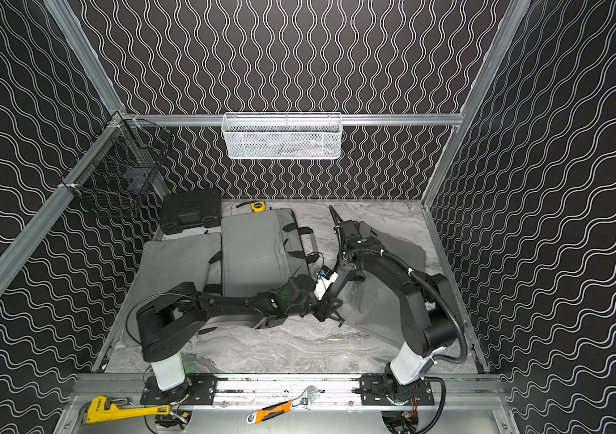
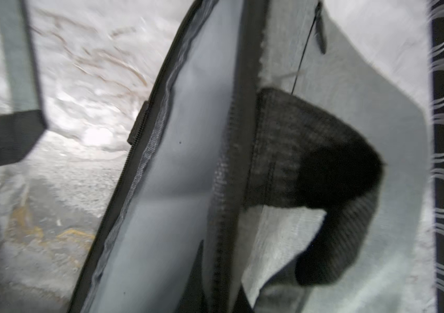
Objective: Open the zippered laptop bag and take out the laptop
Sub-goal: Open the bag flap on the zippered laptop bag.
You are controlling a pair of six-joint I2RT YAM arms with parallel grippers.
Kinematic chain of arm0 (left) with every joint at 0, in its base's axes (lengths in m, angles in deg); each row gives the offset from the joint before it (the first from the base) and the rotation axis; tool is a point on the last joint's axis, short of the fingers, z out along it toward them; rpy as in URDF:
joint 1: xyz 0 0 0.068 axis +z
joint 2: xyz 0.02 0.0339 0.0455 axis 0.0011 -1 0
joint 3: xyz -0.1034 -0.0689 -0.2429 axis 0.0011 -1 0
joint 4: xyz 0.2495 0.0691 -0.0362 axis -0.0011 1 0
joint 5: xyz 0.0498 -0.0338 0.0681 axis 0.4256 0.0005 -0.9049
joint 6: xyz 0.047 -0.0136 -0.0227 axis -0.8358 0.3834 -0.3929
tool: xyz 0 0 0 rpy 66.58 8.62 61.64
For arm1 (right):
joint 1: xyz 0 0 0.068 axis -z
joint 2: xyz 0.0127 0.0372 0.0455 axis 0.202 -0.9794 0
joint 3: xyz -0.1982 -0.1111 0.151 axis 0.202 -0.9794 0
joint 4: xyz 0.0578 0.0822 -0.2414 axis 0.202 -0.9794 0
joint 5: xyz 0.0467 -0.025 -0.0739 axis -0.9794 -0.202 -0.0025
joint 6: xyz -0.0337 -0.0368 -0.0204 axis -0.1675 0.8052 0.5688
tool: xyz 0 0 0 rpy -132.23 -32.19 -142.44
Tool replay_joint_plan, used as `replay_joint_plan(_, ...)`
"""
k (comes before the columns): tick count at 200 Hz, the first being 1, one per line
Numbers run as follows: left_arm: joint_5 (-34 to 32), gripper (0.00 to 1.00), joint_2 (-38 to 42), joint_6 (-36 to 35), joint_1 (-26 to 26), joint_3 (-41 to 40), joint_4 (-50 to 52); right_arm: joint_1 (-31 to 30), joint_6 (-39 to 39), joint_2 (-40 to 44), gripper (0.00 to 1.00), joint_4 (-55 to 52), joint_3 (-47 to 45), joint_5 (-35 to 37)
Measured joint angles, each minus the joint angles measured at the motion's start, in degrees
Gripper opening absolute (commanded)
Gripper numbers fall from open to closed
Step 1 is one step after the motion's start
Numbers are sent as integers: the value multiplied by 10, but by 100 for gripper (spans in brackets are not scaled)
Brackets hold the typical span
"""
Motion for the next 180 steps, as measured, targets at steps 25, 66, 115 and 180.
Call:
replay_joint_plan(25, -19, 64, 49, -4, 0, -44, -8, -42, 22, 21, 0, 10, -2, 18)
replay_joint_plan(66, -23, 64, 90, -14, 37, -52, -27, -51, 51, 73, 0, 48, -25, 14)
replay_joint_plan(115, -12, 62, 50, 64, 78, -38, -63, -54, 68, 135, 0, 86, -70, 9)
replay_joint_plan(180, 66, 59, -89, 206, 96, 43, -122, -55, 55, 186, 0, 109, -119, -17)
